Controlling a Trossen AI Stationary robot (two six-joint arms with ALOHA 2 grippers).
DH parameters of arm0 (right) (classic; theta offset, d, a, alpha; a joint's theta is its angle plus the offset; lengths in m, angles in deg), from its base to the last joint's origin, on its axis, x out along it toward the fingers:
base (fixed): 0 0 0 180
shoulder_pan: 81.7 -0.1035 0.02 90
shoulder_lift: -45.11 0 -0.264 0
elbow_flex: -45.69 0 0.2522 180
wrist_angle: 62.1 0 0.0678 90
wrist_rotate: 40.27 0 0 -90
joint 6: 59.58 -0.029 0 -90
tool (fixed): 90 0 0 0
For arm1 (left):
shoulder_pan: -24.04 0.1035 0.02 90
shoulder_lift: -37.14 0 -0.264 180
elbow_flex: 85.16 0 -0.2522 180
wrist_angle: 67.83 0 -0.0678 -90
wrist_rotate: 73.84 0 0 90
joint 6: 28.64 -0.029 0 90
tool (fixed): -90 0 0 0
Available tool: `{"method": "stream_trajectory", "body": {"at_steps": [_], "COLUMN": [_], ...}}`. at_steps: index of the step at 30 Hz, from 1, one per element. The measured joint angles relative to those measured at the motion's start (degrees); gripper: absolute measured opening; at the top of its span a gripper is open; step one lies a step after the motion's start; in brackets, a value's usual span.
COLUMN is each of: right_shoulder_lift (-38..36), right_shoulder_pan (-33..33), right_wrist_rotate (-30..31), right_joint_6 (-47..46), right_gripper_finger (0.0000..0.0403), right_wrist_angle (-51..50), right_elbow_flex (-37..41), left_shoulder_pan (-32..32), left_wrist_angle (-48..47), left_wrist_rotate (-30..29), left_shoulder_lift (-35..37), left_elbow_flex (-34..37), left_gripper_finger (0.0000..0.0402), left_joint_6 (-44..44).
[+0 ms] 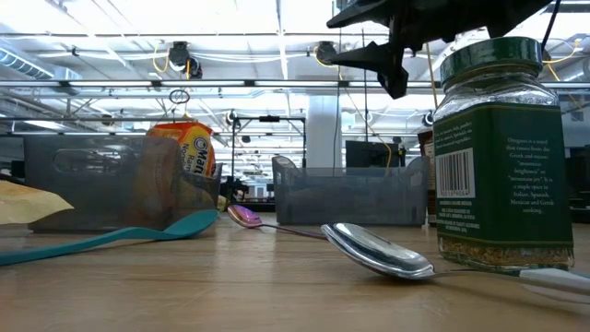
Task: Pick & Place Food Item
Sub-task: Put the black spice bottle into the right black bin
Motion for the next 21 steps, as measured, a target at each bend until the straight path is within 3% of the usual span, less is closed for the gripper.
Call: {"method": "stream_trajectory", "body": {"at_steps": [14,21], "right_shoulder_lift": [0.0,0.0], "right_shoulder_pan": [-0.9,-0.9], "right_wrist_rotate": [0.0,0.0], "right_joint_6": [0.0,0.3], "right_gripper_finger": [0.0196,0.0196], "right_wrist_angle": [0.0,0.0], "right_elbow_flex": [0.0,0.0], "left_shoulder_pan": [0.0,0.0], "left_wrist_angle": [-3.5,-3.6], "left_wrist_rotate": [2.6,5.9], "left_shoulder_lift": [0.0,0.0], "left_elbow_flex": [0.1,0.1], "left_gripper_finger": [0.0166,0.0242], "left_joint_6": [2.3,3.2]}}
